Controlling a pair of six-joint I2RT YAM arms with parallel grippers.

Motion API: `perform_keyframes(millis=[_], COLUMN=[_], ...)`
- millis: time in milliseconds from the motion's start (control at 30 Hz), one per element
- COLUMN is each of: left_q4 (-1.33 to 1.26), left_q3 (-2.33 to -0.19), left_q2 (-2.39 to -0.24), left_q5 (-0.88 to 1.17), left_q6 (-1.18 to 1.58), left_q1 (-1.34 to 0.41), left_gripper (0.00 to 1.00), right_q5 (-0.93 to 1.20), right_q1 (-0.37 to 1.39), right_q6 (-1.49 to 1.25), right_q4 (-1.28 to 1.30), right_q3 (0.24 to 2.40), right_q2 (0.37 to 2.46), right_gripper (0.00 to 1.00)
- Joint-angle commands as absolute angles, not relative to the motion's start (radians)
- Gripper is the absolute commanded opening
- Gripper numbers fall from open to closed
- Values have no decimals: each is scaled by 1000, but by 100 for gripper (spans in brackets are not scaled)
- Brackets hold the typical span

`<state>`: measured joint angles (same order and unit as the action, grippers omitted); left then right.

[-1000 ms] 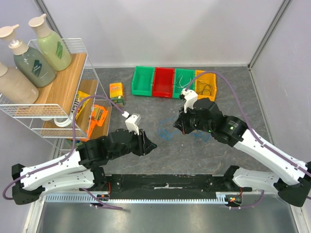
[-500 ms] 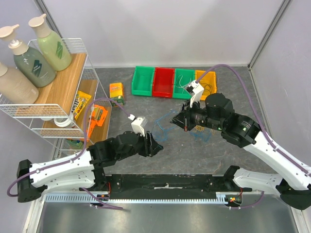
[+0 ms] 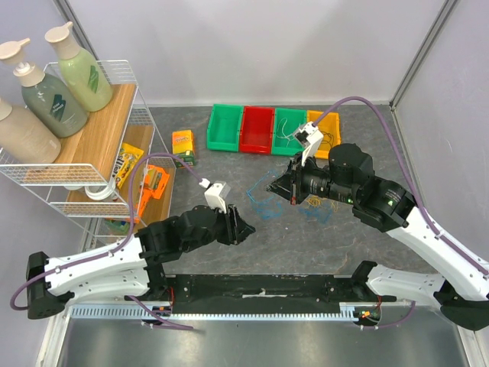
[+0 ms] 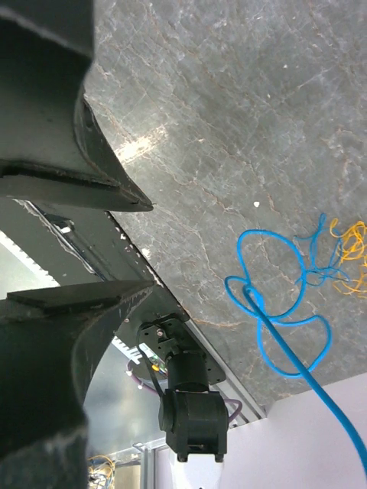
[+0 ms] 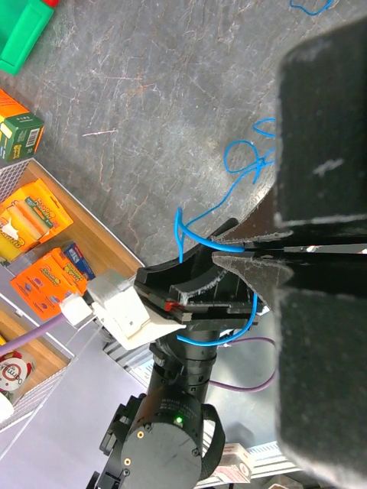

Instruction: Untangle the cables

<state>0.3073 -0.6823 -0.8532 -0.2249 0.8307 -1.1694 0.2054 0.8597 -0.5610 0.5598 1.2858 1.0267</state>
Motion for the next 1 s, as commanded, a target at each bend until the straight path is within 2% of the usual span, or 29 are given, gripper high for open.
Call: perform_keyframes(millis=[0, 267, 400, 533, 867, 967], left_q4=[272, 213, 216, 258, 261, 259], left_q3=[-718, -729, -721, -706, -644, -646], left_q2=[-812, -811, -796, -758, -716, -726], left_q5=[-268, -334, -405, -457, -489, -508], left_q6=[818, 767, 770, 869, 1123, 1153], left_q1=[-1172, -1172, -1172, -1172, -1173, -1173], left_gripper=[53, 54, 49, 42, 40, 43], right_q5=[209, 216, 225, 224, 232, 245], right_q1=[861, 861, 861, 861, 861, 862], right_q6=[-565, -571, -574, -574, -572, -574], right_q4=[534, 523, 514, 514, 514, 511], right_q3=[1333, 1335, 1341, 1353, 1384, 1390], right_q2=[1026, 1037, 1043, 1049, 1055, 1052], right_gripper=[0, 0, 0, 0, 0, 0])
